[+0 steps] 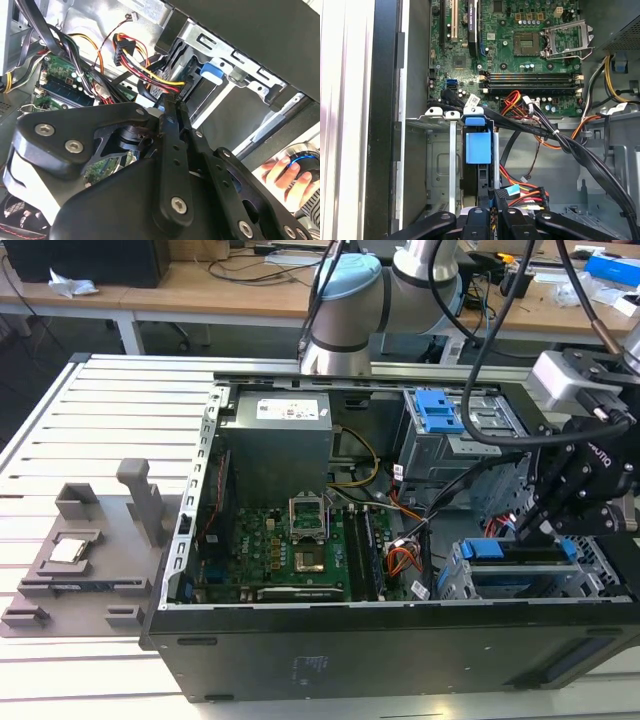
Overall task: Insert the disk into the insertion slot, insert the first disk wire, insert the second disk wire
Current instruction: 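Insert the second disk wire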
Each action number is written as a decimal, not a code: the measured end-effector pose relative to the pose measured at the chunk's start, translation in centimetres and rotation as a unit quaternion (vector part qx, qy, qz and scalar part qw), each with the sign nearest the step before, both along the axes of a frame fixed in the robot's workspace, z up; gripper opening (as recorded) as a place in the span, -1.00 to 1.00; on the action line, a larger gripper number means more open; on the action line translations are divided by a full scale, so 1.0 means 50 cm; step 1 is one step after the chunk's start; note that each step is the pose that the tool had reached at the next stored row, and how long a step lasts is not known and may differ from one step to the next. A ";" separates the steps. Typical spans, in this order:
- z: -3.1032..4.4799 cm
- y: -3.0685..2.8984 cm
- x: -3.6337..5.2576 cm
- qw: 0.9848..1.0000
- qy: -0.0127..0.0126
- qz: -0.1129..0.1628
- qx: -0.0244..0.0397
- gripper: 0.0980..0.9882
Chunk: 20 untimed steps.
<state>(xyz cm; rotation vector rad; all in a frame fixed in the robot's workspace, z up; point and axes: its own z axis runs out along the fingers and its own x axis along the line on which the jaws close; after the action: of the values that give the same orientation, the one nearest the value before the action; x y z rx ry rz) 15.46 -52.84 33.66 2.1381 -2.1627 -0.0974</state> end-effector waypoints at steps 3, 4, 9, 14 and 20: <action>-0.003 0.000 0.000 1.000 0.000 0.000 0.000 -0.85; -0.004 -0.001 0.000 1.000 0.000 0.000 0.000 -0.85; -0.007 -0.002 0.000 1.000 0.000 0.000 0.000 -0.85; -0.008 -0.003 0.000 1.000 0.000 0.000 0.000 -0.68; 0.019 -0.003 -0.006 1.000 0.000 0.000 0.000 -0.68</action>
<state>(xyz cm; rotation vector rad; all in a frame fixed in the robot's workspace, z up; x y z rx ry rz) 15.17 -52.99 34.62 2.1384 -2.1629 -0.0970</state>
